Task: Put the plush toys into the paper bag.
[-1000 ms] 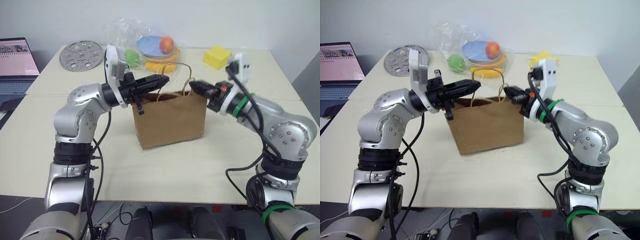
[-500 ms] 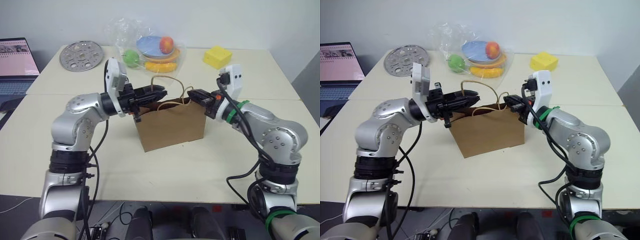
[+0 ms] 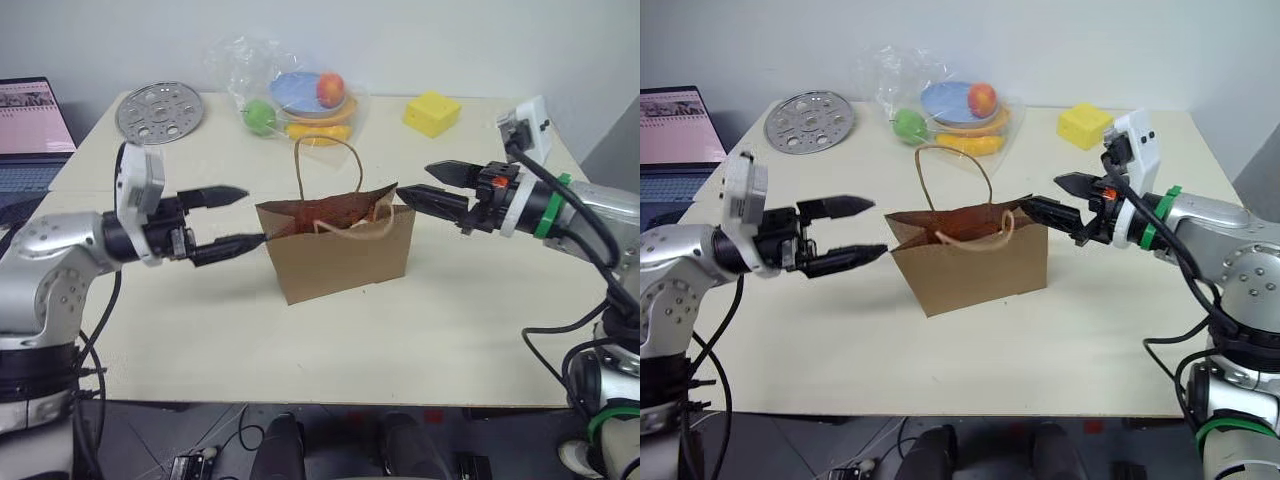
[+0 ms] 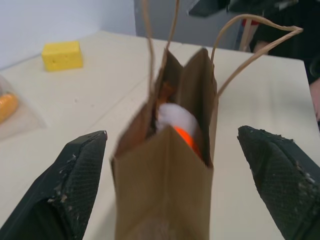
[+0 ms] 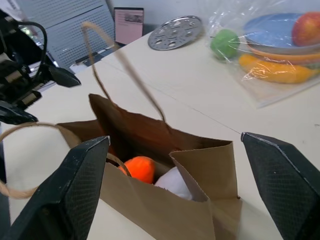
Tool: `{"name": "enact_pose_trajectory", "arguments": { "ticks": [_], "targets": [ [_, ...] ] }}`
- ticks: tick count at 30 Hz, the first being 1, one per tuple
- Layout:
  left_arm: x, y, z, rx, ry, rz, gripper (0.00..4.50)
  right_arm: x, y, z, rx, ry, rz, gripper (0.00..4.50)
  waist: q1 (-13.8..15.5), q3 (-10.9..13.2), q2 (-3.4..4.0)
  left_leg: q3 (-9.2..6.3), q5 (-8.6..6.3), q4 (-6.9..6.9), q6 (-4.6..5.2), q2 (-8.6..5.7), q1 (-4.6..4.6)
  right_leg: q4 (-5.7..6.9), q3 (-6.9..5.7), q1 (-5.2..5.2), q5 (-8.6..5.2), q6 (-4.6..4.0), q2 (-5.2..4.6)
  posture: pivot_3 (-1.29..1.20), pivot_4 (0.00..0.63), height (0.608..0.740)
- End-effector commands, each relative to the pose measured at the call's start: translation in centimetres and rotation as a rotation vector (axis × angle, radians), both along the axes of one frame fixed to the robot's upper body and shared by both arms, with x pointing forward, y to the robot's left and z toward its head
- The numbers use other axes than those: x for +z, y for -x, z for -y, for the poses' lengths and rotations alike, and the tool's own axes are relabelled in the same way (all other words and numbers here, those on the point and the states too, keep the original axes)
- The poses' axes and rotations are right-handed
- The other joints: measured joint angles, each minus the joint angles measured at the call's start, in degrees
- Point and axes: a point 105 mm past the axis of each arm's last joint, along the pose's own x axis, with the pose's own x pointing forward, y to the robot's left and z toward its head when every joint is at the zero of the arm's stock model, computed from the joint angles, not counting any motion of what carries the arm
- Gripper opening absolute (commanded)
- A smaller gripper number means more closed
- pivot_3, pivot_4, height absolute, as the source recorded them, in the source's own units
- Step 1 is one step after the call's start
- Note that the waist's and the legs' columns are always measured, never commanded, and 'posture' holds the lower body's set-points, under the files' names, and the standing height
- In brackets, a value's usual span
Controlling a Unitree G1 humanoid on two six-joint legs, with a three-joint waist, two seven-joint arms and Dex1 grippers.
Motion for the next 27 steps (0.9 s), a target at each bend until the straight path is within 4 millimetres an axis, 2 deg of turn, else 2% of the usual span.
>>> {"name": "enact_pose_trajectory", "arguments": {
  "ticks": [1,3,6,12,19,23,27],
  "targets": [
    [0.1,0.1,0.4,0.014,0.04,0.076,4.44,3.2,2.0,-0.2,0.127,0.042,0.114,4.5,0.36,0.06,0.1,0.01,0.0,0.01,0.0,0.0,0.0,-0.01,0.01,0.0,0.0,0.0,-0.01,0.0,0.15,0.74],
    [-0.5,-0.3,1.1,0.015,0.045,0.095,4.44,3.9,2.7,-0.6,0.193,0.073,0.128,4.5,0.5,0.07,0.08,0.07,0.0,0.02,0.0,-0.03,-0.01,-0.03,0.04,0.01,0.0,0.0,-0.06,0.0,0.15,0.74],
    [-1.4,-2.0,1.6,0.046,0.045,0.165,4.44,5.0,4.7,-2.0,0.361,0.132,0.165,4.5,0.54,0.07,0.08,0.04,0.0,0.02,0.0,-0.02,0.0,-0.04,0.0,0.02,0.0,0.0,-0.03,0.0,0.15,0.74],
    [-3.0,-3.4,2.1,0.033,0.046,0.178,4.44,5.3,6.5,-3.4,0.487,0.212,0.197,4.5,0.43,0.07,0.08,0.05,0.0,0.03,0.0,-0.01,-0.01,-0.04,0.02,-0.01,0.01,0.0,-0.02,0.0,0.15,0.74],
    [-3.1,-3.6,2.0,0.02,0.038,0.187,4.44,4.9,6.2,-3.4,0.472,0.222,0.186,4.5,0.39,0.07,0.08,0.03,0.0,0.03,0.0,-0.01,-0.08,-0.02,0.01,-0.08,0.01,0.0,-0.01,0.0,0.15,0.74],
    [-1.2,-3.0,1.0,0.073,0.06,0.214,4.44,4.8,5.8,-2.8,0.42,0.227,0.186,4.5,0.35,0.07,0.08,0.03,0.0,0.03,0.0,-0.01,-0.09,-0.02,0.01,-0.08,0.01,0.0,-0.02,0.0,0.15,0.74],
    [-0.8,-2.9,0.9,0.117,0.073,0.232,4.44,4.7,5.6,-2.7,0.406,0.225,0.194,4.5,0.34,0.07,0.08,0.03,0.0,0.02,0.0,-0.01,-0.1,0.0,0.01,-0.12,0.01,0.0,-0.02,0.0,0.15,0.74]
  ]
}}
